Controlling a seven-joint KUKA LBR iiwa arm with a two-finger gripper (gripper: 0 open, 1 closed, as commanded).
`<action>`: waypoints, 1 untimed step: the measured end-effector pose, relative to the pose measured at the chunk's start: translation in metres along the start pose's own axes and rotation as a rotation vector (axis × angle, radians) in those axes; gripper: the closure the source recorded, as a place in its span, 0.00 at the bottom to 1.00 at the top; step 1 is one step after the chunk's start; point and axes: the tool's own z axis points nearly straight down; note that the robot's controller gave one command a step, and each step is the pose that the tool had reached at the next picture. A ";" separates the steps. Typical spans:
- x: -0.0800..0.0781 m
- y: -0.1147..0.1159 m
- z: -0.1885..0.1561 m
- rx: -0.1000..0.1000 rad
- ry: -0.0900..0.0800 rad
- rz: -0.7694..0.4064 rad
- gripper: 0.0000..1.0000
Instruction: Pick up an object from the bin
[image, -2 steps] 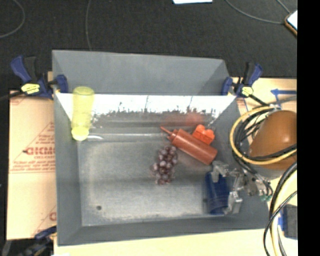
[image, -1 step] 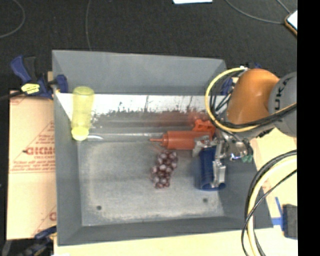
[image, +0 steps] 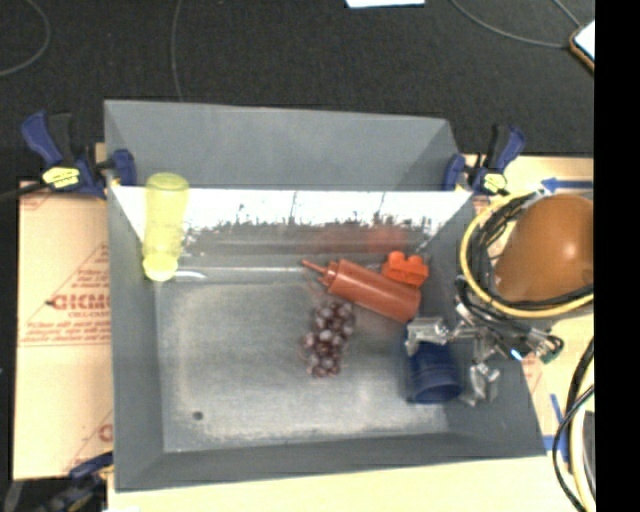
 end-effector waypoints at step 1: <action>-0.142 0.003 0.049 -0.041 0.082 0.397 0.00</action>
Offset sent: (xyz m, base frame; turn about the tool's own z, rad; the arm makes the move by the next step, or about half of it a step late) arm 0.0358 0.0170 -0.0524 -0.4009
